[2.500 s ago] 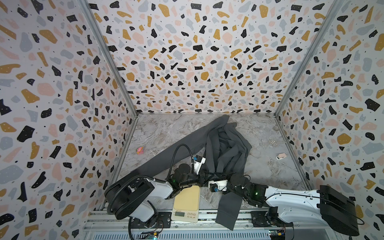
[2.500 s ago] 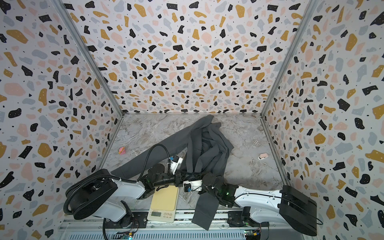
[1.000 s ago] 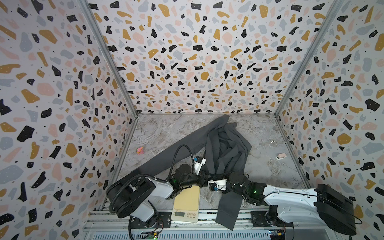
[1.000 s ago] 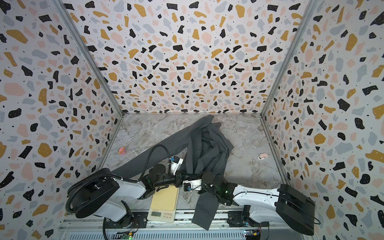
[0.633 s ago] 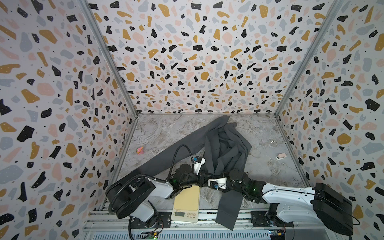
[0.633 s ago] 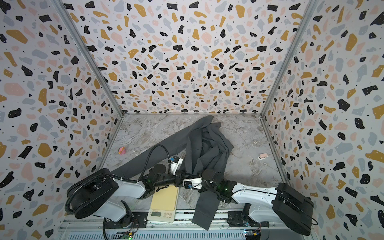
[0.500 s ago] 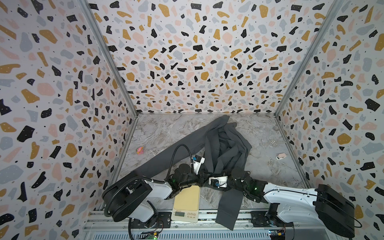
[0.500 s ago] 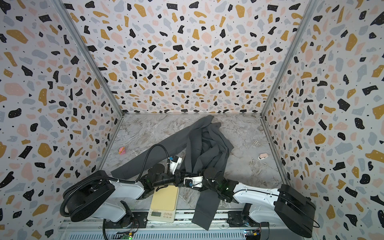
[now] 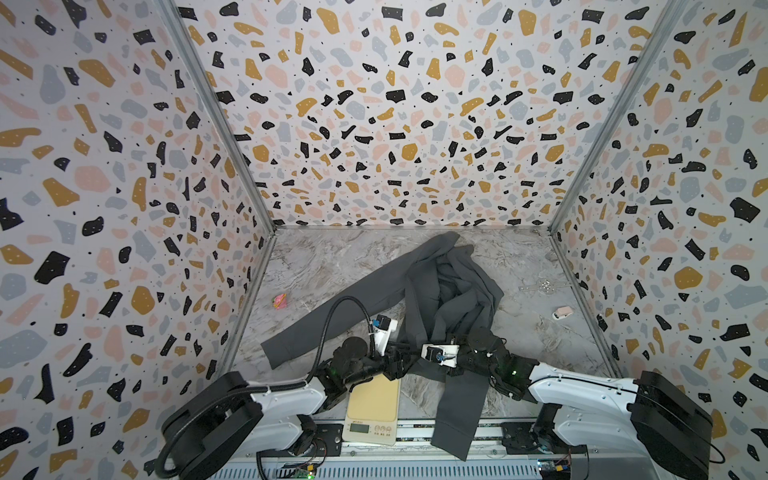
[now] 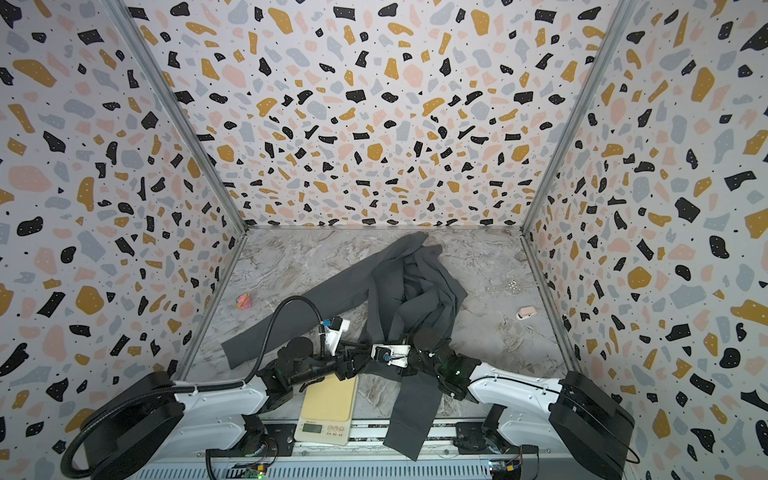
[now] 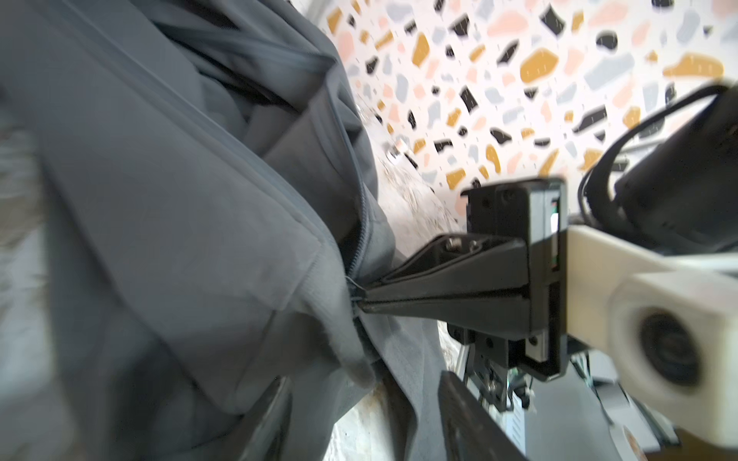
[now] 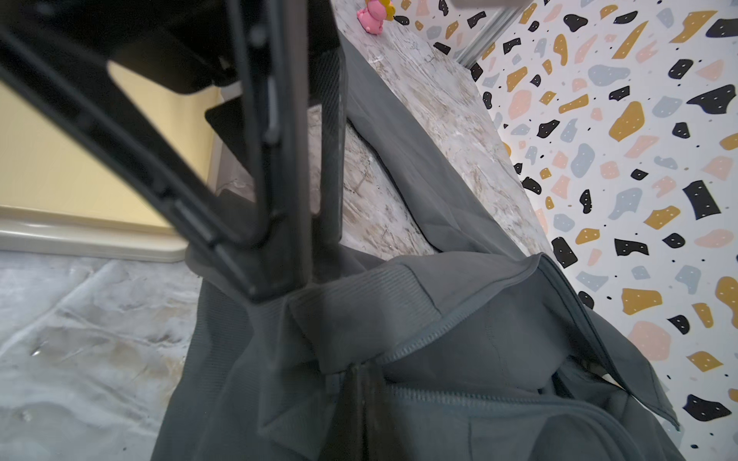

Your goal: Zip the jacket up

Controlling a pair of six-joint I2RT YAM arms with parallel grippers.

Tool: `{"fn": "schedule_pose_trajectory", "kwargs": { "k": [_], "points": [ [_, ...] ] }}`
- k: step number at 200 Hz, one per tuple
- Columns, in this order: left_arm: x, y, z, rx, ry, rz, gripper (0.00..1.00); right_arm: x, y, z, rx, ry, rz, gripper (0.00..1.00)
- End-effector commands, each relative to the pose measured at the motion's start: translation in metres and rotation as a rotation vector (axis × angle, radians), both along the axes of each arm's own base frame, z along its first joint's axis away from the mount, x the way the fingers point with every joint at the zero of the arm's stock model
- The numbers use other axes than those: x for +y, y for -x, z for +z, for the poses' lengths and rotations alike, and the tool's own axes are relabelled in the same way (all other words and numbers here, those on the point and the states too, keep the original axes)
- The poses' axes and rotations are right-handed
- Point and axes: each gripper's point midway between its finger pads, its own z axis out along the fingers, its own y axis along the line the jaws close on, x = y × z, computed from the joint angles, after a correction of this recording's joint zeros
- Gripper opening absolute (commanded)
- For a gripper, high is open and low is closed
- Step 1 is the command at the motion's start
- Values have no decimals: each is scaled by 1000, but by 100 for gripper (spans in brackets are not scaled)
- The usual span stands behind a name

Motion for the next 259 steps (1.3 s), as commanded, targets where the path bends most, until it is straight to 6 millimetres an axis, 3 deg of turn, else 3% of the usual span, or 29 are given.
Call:
{"fn": "schedule_pose_trajectory", "kwargs": {
  "k": [1,29,70,105,151,190,238,259],
  "points": [
    [17,-13,15,49,86,172,65,10,-1,27,64,-104,0,0],
    [18,-4,42,151,301,251,73,16,0,37,142,-175,-4,0],
    [-11,12,48,207,355,184,77,20,-7,48,298,-248,-32,0],
    [-11,7,45,235,392,231,78,21,-4,56,380,-283,-7,0],
    [0,-6,56,219,436,324,77,24,7,57,448,-311,35,0],
    [-11,-5,52,240,433,294,68,29,15,57,505,-325,86,0],
    [-17,-1,42,277,461,257,60,32,6,49,556,-308,57,0],
    [-18,-1,38,255,434,256,50,34,1,45,576,-297,50,0]
  ]
}}
